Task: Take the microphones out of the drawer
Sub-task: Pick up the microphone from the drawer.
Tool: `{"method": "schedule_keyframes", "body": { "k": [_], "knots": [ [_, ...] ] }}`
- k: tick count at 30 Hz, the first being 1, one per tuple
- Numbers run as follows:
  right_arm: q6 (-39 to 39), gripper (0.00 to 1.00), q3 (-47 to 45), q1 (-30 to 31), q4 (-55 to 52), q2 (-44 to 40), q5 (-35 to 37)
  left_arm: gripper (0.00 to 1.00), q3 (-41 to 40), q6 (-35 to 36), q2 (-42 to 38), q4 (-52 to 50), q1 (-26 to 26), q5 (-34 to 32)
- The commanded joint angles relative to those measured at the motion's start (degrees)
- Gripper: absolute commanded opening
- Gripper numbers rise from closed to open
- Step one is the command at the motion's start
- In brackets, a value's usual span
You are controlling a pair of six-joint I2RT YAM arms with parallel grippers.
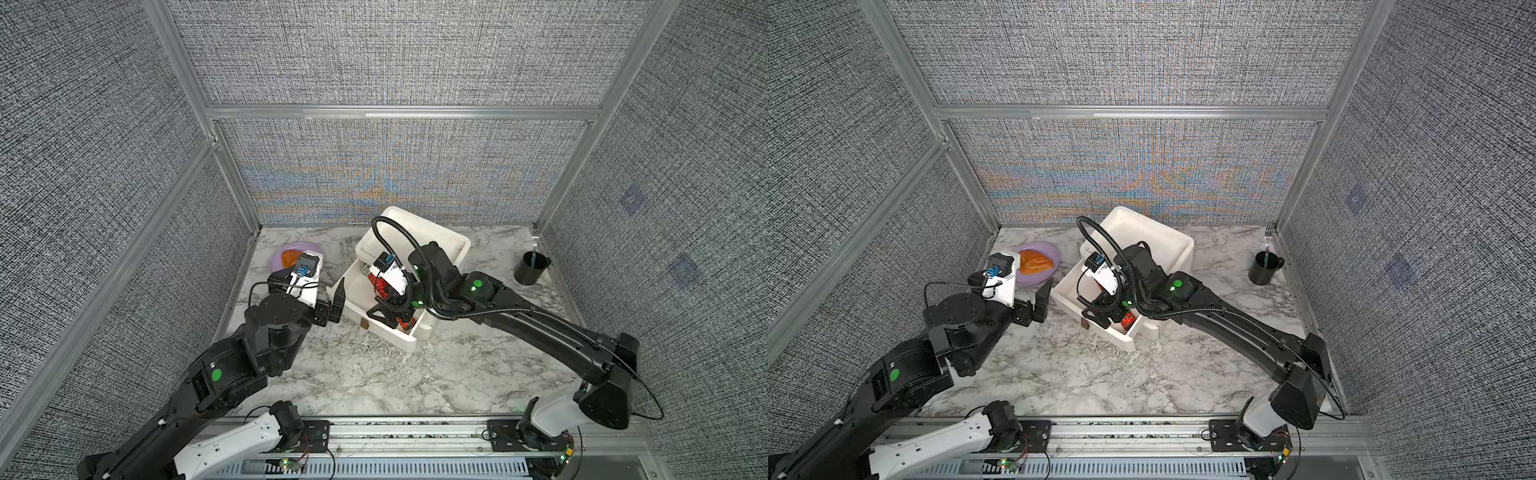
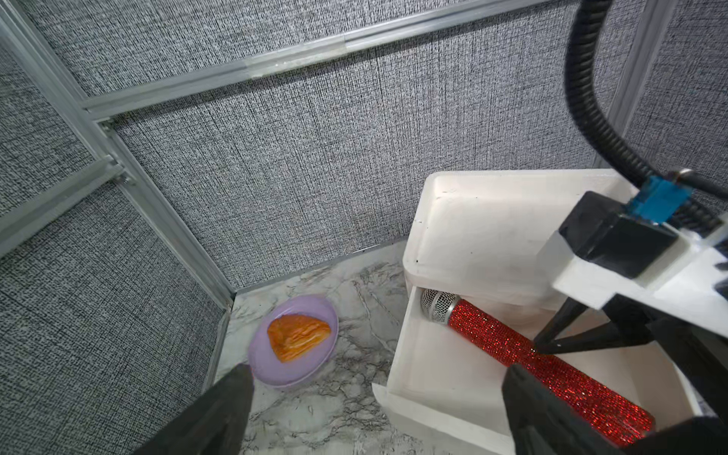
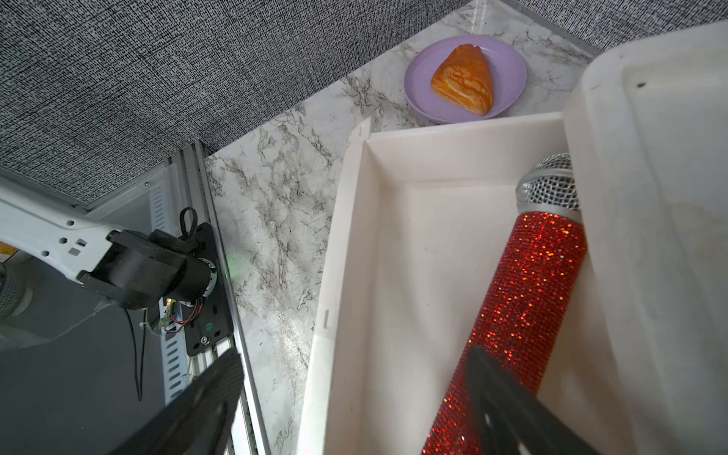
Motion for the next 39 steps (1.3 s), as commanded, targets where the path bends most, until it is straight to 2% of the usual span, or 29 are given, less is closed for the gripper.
{"method": "schedule_keyframes", "body": {
  "k": [1,9,16,28,39],
  "knots": [
    [1.93,0.9,-1.43,0.03,1.75,-0.29,-1.13,1.0,-0.81,-3.3,2.55,1.82,5.22,10.89],
    [3.07,0.91,-5.71,-1.36,3.74,-1.76,-1.56,1.0,0.57,-6.75,8.53,3.74,18.97,25.87],
    [3.99,0.91,-9.36,-4.04,5.35,-2.84,-3.13,1.0,-2.51,-10.9,9.02,7.66,29.39,36.21],
    [2.23,0.91,-9.2,-10.56,1.09,-2.02,2.06,1.0,-7.88,-10.69,7.75,11.25,30.76,36.67],
    [3.0,0.9,-1.73,-10.05,-3.78,3.56,11.45,1.0,-8.29,-9.69,8.22,13.22,30.76,39.17]
  ]
}}
